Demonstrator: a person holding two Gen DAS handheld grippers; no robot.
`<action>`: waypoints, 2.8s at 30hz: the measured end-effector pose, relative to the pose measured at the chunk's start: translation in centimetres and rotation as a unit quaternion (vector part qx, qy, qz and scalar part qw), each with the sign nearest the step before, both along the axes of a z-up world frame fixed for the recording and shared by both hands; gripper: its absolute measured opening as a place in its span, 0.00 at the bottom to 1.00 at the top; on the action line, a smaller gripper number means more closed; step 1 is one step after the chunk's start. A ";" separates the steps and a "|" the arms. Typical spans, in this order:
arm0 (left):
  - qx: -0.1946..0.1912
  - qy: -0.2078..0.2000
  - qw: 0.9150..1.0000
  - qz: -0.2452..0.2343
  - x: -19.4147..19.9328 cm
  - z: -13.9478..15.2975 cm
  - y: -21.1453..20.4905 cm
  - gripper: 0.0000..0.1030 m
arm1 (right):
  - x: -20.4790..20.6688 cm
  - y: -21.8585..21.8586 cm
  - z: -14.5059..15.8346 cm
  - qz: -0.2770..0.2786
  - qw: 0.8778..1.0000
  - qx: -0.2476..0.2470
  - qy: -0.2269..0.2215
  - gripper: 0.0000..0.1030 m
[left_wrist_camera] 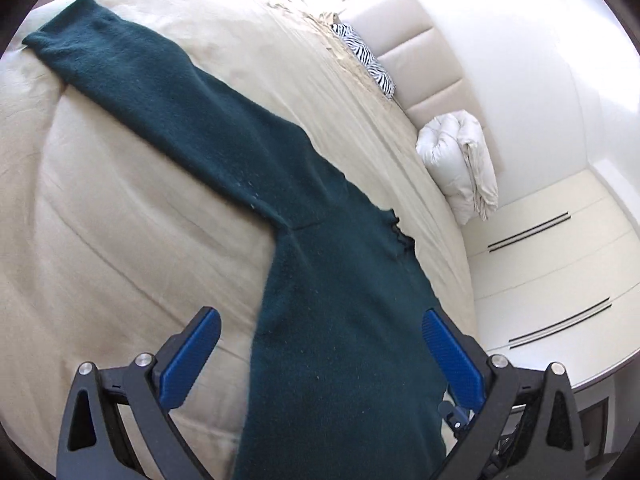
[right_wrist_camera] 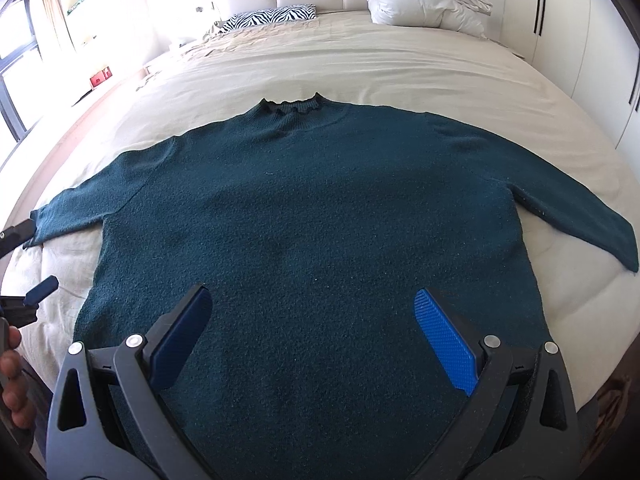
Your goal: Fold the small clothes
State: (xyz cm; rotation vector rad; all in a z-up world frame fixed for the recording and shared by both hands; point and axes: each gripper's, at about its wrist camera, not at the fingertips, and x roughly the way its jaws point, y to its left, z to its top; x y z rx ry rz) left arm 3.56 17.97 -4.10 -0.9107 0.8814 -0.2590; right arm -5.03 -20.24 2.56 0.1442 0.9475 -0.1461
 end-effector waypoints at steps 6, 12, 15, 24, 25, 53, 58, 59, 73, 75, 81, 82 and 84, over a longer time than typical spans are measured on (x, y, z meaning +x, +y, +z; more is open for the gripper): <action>-0.080 -0.054 0.977 0.190 0.5 0.3 12.7 0.99 | 0.6 0.9 -0.2 0.007 1.000 -0.005 0.006 1.00; -0.119 -0.023 0.948 0.294 1.9 -2.5 18.1 0.71 | 1.4 2.4 -0.4 0.020 1.000 -0.018 0.013 1.00; -0.131 0.011 0.929 0.346 1.6 -4.5 18.7 0.70 | 1.8 2.9 -0.4 0.023 0.999 -0.023 0.016 1.00; -0.141 0.016 0.900 0.412 2.5 -5.6 20.0 0.72 | 2.3 2.3 -0.4 0.015 1.000 -0.013 0.017 1.00; -0.142 0.015 0.898 0.416 3.1 -5.6 20.2 0.72 | 2.3 2.1 -0.3 0.014 1.000 -0.009 0.015 1.00; 0.621 -0.201 0.729 -0.206 5.6 -1.7 -23.5 0.13 | 12.7 -6.5 -6.5 0.002 0.918 0.396 0.036 0.76; 0.605 -0.209 0.745 -0.190 3.9 -1.3 -23.5 0.13 | 16.8 -3.0 -9.8 0.032 0.875 0.472 0.099 0.58; 0.600 -0.209 0.749 -0.187 3.8 -1.2 -23.3 0.13 | 17.3 -2.2 -9.9 0.037 0.878 0.464 0.107 0.58; 0.559 -0.201 0.788 -0.162 4.4 -0.4 -22.0 0.19 | 20.9 1.9 -11.0 0.051 0.891 0.441 0.097 0.28; 0.554 -0.199 0.792 -0.161 4.6 -0.3 -21.8 0.25 | 21.1 2.3 -10.8 0.057 0.903 0.416 0.090 0.16; 0.499 -0.200 0.827 -0.165 4.0 1.3 -20.9 0.70 | 21.8 1.9 -8.1 0.058 0.949 0.305 0.051 0.06; 0.481 -0.200 0.837 -0.165 3.8 1.8 -20.5 0.70 | 22.0 1.3 -7.5 0.053 0.954 0.293 0.044 0.06; 0.443 -0.195 0.860 -0.159 3.5 2.6 -19.3 0.70 | 22.2 -0.3 -6.4 0.040 0.961 0.273 0.032 0.06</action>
